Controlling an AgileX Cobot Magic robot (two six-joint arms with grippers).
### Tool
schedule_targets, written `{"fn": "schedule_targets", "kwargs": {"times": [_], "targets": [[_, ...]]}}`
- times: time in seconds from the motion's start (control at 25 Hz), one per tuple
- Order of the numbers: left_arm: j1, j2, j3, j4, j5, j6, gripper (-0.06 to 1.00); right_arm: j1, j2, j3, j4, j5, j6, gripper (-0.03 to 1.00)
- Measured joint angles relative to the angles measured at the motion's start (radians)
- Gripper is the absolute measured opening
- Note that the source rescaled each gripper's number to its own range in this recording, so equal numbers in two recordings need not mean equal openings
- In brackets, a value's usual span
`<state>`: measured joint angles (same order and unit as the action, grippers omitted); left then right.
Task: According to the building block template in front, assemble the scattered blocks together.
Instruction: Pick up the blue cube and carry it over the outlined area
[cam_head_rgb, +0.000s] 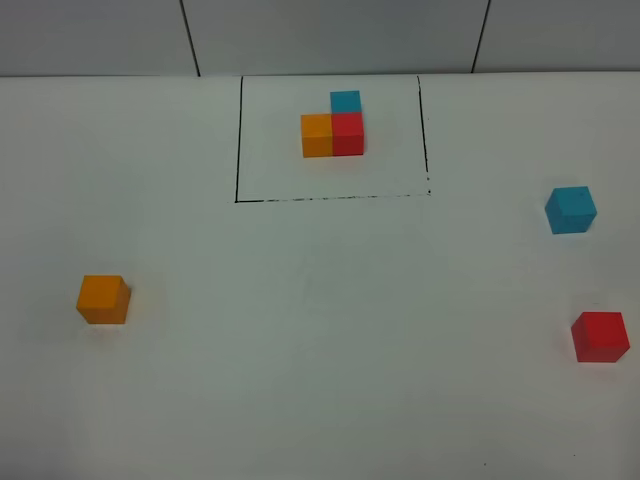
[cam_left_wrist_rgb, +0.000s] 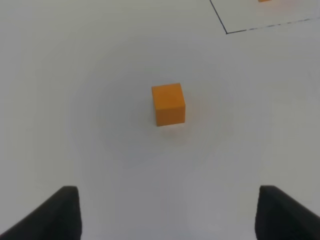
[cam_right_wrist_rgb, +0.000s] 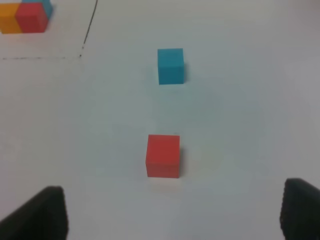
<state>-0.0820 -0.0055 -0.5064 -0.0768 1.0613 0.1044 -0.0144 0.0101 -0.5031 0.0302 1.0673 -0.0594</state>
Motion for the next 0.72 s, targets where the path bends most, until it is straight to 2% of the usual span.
{"fn": "schedule_targets", "kwargs": {"times": [0.72], "targets": [[0.0, 0.0, 0.0, 0.0, 0.0, 0.0, 0.64, 0.0, 0.0, 0.0, 0.0, 0.0, -0.001, 0.73]]}}
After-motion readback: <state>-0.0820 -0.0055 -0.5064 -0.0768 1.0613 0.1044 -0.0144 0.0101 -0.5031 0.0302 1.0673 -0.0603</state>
